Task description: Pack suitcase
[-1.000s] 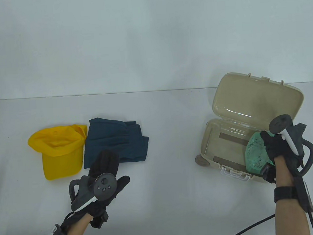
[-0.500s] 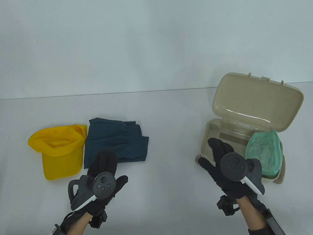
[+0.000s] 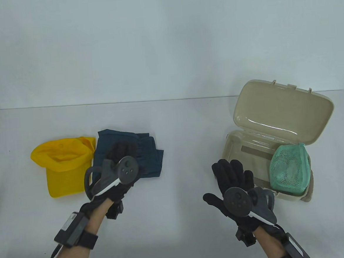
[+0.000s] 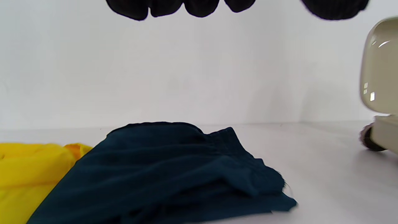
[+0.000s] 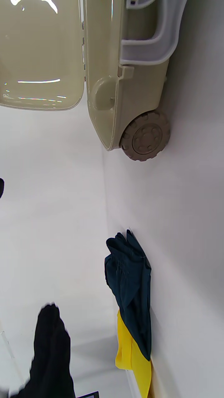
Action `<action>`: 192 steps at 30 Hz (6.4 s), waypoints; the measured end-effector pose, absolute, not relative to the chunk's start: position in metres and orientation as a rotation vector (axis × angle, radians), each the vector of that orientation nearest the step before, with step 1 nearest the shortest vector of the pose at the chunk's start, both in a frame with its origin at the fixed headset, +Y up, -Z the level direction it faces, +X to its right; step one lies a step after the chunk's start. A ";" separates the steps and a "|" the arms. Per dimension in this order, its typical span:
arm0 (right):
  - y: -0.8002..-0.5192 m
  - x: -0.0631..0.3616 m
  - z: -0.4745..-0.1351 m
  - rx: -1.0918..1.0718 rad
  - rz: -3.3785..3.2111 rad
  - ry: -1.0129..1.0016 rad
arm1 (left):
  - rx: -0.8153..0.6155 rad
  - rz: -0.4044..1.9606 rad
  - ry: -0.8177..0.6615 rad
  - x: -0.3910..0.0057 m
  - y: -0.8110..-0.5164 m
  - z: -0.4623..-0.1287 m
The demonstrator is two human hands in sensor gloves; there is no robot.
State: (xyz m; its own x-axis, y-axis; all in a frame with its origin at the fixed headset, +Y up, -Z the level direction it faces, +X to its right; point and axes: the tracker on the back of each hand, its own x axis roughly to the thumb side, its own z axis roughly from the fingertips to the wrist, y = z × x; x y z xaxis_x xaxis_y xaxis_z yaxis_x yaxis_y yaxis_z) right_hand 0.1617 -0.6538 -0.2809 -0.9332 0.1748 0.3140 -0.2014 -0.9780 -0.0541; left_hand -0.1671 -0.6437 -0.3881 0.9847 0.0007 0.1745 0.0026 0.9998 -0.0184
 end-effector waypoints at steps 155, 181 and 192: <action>-0.616 0.114 -0.393 0.497 3.371 0.209 | -0.224 -0.371 -0.069 -0.260 -0.628 -0.384; -0.732 0.092 -0.332 0.863 3.511 0.015 | -0.454 -0.586 -0.224 -0.255 -0.716 -0.295; -0.705 0.112 -0.338 0.731 3.331 0.694 | -0.634 -0.182 -0.193 -0.271 -0.703 -0.309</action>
